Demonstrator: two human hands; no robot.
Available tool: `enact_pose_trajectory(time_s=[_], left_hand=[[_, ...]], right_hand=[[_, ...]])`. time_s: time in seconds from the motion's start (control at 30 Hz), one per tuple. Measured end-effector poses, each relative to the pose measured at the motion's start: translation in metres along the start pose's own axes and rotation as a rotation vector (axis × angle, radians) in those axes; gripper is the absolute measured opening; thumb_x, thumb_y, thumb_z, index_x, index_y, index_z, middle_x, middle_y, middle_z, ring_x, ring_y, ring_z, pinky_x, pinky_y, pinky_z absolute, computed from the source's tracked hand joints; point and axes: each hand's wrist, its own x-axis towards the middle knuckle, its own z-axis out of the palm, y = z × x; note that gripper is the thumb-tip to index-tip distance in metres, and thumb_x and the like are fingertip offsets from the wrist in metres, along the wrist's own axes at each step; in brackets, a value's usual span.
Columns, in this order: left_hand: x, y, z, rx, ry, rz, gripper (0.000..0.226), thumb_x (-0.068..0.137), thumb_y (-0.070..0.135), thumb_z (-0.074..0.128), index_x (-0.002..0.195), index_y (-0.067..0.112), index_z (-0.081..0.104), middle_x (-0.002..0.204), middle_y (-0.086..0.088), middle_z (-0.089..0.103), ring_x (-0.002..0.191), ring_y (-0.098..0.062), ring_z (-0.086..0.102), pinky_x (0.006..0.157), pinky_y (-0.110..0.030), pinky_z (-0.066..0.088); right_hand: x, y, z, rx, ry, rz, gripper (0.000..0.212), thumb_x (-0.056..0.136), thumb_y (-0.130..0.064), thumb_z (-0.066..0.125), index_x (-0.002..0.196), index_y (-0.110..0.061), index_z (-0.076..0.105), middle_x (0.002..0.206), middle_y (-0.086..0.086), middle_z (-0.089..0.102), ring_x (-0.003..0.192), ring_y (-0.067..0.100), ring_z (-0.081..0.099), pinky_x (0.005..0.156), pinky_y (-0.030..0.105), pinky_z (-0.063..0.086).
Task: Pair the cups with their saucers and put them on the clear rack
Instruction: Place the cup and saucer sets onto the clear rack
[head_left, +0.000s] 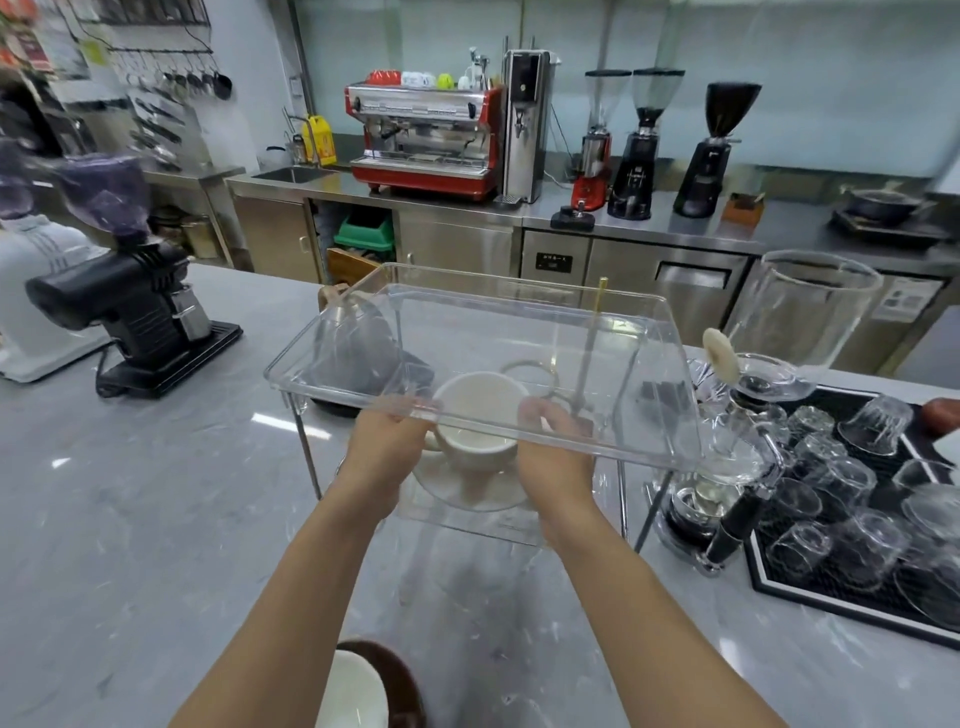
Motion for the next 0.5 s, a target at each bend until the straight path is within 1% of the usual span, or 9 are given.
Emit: enact_pose_trajectory(time_s=[0.03,0.07,0.1,0.2,0.27,0.33,0.4,0.43,0.5], left_hand=[[0.004,-0.001,0.002,-0.009,-0.012,0.003,0.027,0.092,0.003,0.067,0.068,0.015,0.067,0.057,-0.001,0.065,0.059,-0.017,0.06,0.062,-0.031,0.046],[0.007,-0.002,0.003,-0.019,-0.026,0.001,0.028,0.093,0.003,0.066,0.068,0.016,0.065,0.05,0.005,0.063,0.052,-0.011,0.06,0.057,-0.028,0.045],[0.01,-0.003,0.005,-0.025,-0.038,-0.006,0.028,0.094,0.005,0.066,0.068,0.015,0.064,0.046,0.009,0.061,0.047,-0.007,0.058,0.054,-0.026,0.044],[0.015,-0.003,0.008,-0.029,-0.072,0.002,0.029,0.095,0.008,0.065,0.067,0.016,0.062,0.041,0.012,0.059,0.039,-0.001,0.056,0.047,-0.02,0.045],[0.018,-0.003,0.009,-0.021,-0.098,0.025,0.03,0.096,0.007,0.063,0.068,0.014,0.061,0.04,0.012,0.058,0.037,0.002,0.054,0.043,-0.015,0.044],[0.022,-0.002,0.009,-0.017,-0.108,0.017,0.025,0.098,0.011,0.063,0.072,0.011,0.062,0.04,0.011,0.059,0.037,0.001,0.054,0.045,-0.017,0.044],[0.024,-0.003,0.009,-0.006,-0.102,0.002,0.021,0.097,0.015,0.066,0.077,0.012,0.061,0.042,0.011,0.06,0.038,0.001,0.055,0.05,-0.022,0.043],[0.024,-0.004,0.009,-0.005,-0.097,0.003,0.02,0.097,0.017,0.066,0.078,0.012,0.062,0.045,0.01,0.061,0.04,0.0,0.056,0.052,-0.023,0.043],[0.023,-0.005,0.008,0.002,-0.087,0.019,0.017,0.096,0.019,0.067,0.081,0.013,0.064,0.059,0.004,0.064,0.048,-0.003,0.06,0.056,-0.024,0.045]], right_hand=[[0.002,0.0,0.001,-0.011,0.003,-0.003,0.033,0.096,-0.044,0.053,0.117,-0.025,0.07,0.098,-0.025,0.049,0.116,0.02,0.054,0.104,0.044,0.047],[0.004,0.001,0.002,-0.024,0.003,-0.009,0.033,0.096,-0.045,0.052,0.117,-0.025,0.07,0.092,-0.028,0.044,0.115,0.02,0.054,0.103,0.044,0.047],[0.006,0.002,0.002,-0.034,0.002,-0.011,0.034,0.097,-0.045,0.052,0.117,-0.025,0.07,0.09,-0.029,0.043,0.113,0.019,0.054,0.103,0.044,0.048],[0.011,0.006,0.003,-0.056,0.013,-0.031,0.038,0.098,-0.048,0.048,0.119,-0.023,0.067,0.098,-0.021,0.048,0.111,0.016,0.052,0.1,0.036,0.046],[0.015,0.006,0.003,-0.083,0.018,-0.039,0.041,0.099,-0.051,0.045,0.12,-0.024,0.066,0.11,-0.01,0.053,0.109,0.016,0.051,0.097,0.034,0.045],[0.018,0.005,0.003,-0.091,0.01,-0.017,0.044,0.098,-0.054,0.042,0.12,-0.024,0.067,0.118,-0.001,0.061,0.109,0.019,0.057,0.094,0.037,0.049],[0.019,0.006,0.004,-0.099,0.015,-0.011,0.045,0.097,-0.055,0.041,0.116,-0.025,0.068,0.116,0.002,0.065,0.107,0.022,0.06,0.089,0.038,0.051],[0.019,0.007,0.005,-0.102,0.019,-0.016,0.045,0.097,-0.056,0.041,0.115,-0.025,0.068,0.117,0.004,0.065,0.108,0.023,0.06,0.09,0.039,0.052],[0.019,0.008,0.005,-0.096,0.025,-0.029,0.046,0.097,-0.056,0.042,0.115,-0.024,0.069,0.124,0.005,0.062,0.115,0.023,0.058,0.097,0.044,0.051]])
